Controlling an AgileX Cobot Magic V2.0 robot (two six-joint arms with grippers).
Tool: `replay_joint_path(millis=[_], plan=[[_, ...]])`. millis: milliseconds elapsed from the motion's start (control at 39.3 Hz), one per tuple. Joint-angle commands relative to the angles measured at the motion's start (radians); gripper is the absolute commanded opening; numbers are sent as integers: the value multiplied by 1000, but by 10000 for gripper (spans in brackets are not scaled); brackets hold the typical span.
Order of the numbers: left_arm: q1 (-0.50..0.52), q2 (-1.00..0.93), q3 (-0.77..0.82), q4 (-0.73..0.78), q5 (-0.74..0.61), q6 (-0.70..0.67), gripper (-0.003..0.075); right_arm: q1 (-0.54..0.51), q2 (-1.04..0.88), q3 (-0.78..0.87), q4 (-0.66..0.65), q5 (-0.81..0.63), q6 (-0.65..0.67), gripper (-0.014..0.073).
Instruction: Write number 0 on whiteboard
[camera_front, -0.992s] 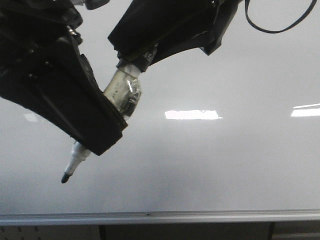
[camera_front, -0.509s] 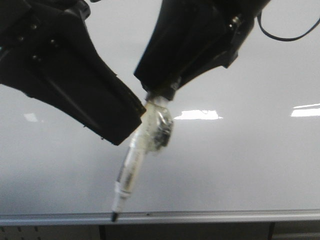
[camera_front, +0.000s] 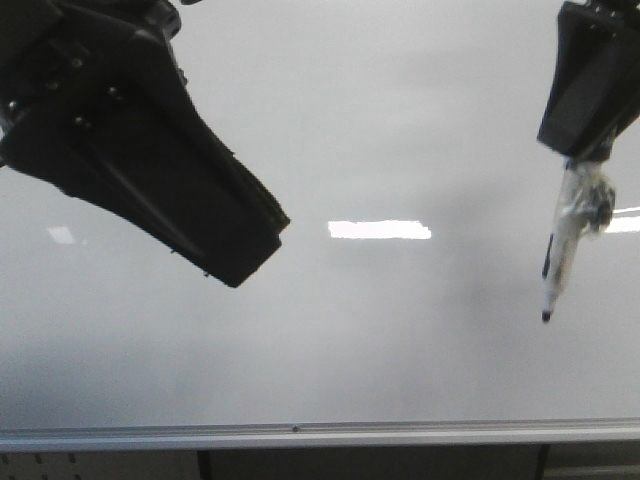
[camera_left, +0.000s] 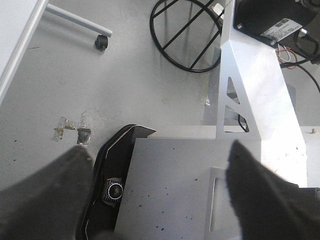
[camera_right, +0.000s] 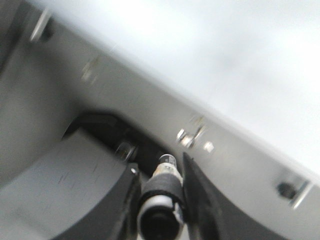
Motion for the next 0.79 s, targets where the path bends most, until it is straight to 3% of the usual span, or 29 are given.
replay_joint_path(millis=[0, 229, 458, 763], plan=[[-6, -38, -28, -63, 21, 0, 317, -37, -83, -30, 4, -126, 25, -67], [-6, -38, -28, -63, 21, 0, -8, -48, -120, -30, 4, -168, 37, -67], [-6, -38, -28, -63, 21, 0, -19, -48, -120, -65, 4, -233, 44, -67], [-6, -38, -28, -63, 19, 0, -20, -48, -52, -298, -4, -254, 45, -58]])
